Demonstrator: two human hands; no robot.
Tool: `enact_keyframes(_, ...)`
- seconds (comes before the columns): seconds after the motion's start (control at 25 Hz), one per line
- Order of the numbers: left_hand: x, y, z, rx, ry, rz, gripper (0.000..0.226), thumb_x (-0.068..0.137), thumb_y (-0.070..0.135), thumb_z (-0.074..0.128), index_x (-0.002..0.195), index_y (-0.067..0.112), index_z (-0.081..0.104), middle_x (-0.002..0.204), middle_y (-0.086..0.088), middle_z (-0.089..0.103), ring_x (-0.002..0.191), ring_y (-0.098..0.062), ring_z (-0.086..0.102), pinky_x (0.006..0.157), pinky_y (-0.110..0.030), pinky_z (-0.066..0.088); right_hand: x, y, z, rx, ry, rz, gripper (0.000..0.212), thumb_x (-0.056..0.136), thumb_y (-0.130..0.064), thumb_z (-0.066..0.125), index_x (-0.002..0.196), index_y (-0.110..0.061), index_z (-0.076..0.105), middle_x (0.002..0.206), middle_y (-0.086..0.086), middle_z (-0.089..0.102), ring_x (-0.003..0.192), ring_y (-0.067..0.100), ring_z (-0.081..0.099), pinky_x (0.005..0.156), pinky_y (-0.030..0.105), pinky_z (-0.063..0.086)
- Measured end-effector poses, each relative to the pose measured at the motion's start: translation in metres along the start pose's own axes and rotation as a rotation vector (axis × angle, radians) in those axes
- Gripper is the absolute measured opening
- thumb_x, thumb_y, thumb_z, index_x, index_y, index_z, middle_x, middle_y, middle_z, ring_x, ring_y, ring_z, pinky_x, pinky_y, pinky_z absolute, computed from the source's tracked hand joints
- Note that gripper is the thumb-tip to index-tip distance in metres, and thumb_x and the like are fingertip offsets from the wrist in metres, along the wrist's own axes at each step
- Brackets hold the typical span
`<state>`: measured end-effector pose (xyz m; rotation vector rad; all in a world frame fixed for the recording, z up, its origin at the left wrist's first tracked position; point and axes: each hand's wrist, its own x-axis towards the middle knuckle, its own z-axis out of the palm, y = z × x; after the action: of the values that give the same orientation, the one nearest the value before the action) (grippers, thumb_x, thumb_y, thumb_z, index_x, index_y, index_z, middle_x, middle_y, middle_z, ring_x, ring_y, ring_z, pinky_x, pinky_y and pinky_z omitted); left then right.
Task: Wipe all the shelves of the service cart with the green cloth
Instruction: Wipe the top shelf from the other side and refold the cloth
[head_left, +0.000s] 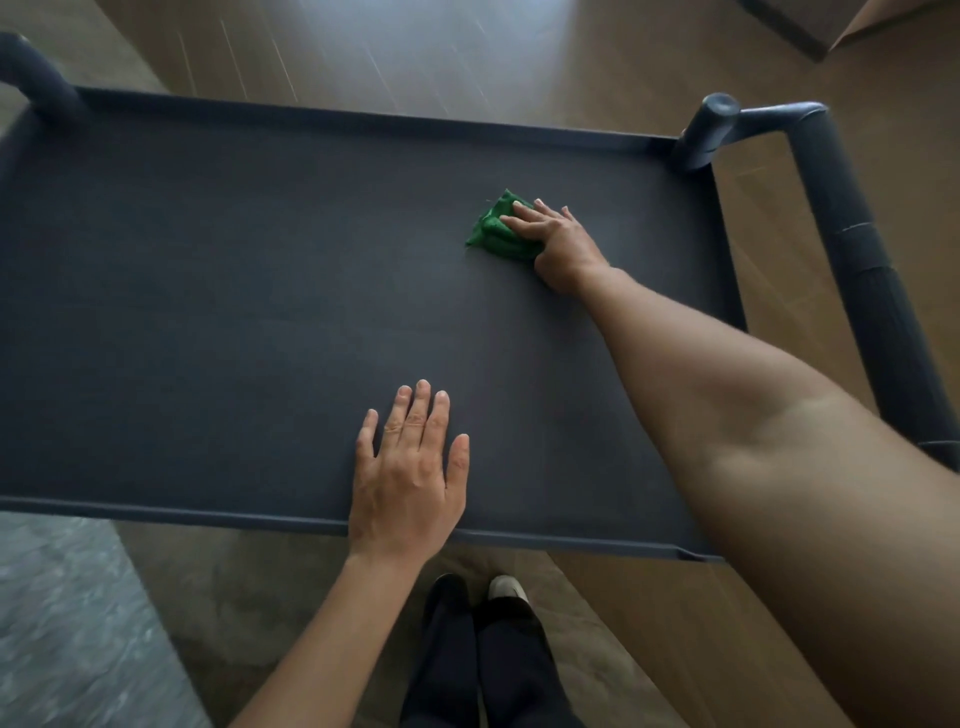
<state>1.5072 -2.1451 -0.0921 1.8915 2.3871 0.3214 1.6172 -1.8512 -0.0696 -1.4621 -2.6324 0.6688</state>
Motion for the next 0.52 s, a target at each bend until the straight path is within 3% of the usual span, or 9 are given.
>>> enact_keyframes(0.16, -0.002, 0.001, -0.001, -0.009, 0.004, -0.010, 0.055, 0.099, 0.040, 0.023, 0.138, 0.011, 0.049, 0.147, -0.007, 0.043, 0.139, -0.020, 0.036, 0.113, -0.049, 0.029, -0.031, -0.007, 0.007, 0.037, -0.004, -0.047, 0.082, 0.072, 0.015, 0.042, 0.145, -0.021, 0.037, 0.155, 0.002, 0.024, 0.146, 0.015, 0.010, 0.117, 0.027, -0.001)
enact_keyframes(0.36, -0.001, 0.002, -0.003, -0.030, -0.002, -0.027, 0.056, 0.098, 0.039, 0.020, 0.139, 0.013, 0.049, 0.148, -0.005, 0.042, 0.140, -0.019, 0.034, 0.114, -0.047, 0.025, -0.135, -0.034, 0.035, 0.099, -0.066, -0.198, 0.083, 0.064, 0.016, 0.045, 0.141, -0.015, 0.042, 0.152, 0.008, 0.029, 0.145, 0.021, 0.016, 0.116, 0.030, 0.001)
enact_keyframes(0.52, 0.000, 0.001, -0.003, -0.093, 0.016, -0.051, 0.059, 0.097, 0.040, 0.016, 0.140, 0.015, 0.048, 0.149, -0.003, 0.040, 0.141, -0.017, 0.032, 0.115, -0.045, 0.021, -0.239, -0.051, 0.066, 0.142, -0.122, -0.378, 0.074, 0.071, 0.017, 0.053, 0.135, -0.020, 0.050, 0.146, -0.004, 0.038, 0.142, 0.013, 0.021, 0.117, 0.033, 0.010)
